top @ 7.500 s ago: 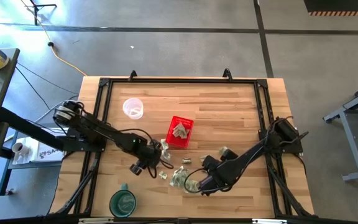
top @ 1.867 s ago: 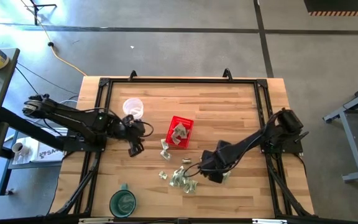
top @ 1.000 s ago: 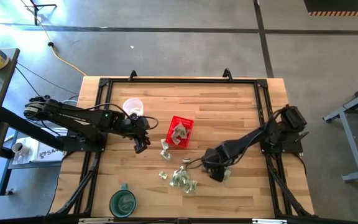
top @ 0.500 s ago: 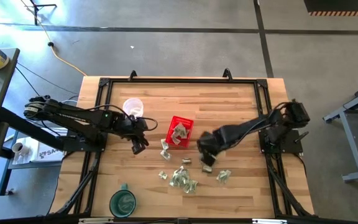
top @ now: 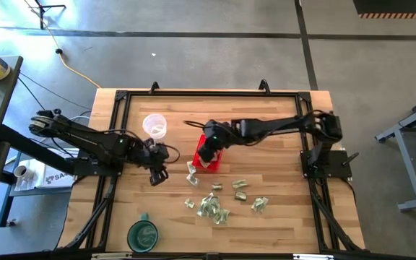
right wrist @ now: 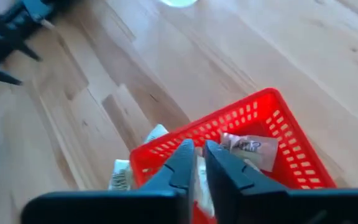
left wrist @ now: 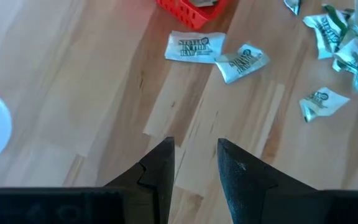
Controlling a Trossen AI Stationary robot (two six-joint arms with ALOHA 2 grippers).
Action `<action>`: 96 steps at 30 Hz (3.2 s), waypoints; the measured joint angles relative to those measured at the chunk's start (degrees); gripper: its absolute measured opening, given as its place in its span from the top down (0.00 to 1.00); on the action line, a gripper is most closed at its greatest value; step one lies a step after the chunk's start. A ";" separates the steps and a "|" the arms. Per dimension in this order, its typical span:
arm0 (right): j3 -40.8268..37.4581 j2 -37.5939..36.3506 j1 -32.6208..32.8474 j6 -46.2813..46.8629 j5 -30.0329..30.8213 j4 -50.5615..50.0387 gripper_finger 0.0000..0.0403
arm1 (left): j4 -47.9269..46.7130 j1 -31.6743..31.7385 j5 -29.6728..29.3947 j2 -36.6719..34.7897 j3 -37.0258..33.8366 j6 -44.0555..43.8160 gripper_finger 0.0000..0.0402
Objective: Pick and place Stevia / Truvia into bins
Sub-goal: Put the stevia packet into the red basket
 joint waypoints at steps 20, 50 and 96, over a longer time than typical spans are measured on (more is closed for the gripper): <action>0.89 -5.08 14.49 3.44 7.97 -31.62 0.26 | 21.50 1.35 1.60 8.57 -7.67 23.61 0.49; 0.32 -5.08 24.50 18.47 16.03 -34.58 0.26 | 41.90 16.82 20.12 29.80 -5.51 50.68 0.42; 0.30 -5.08 26.91 20.62 18.17 -40.90 0.26 | 24.15 17.22 10.81 21.42 11.98 46.09 0.90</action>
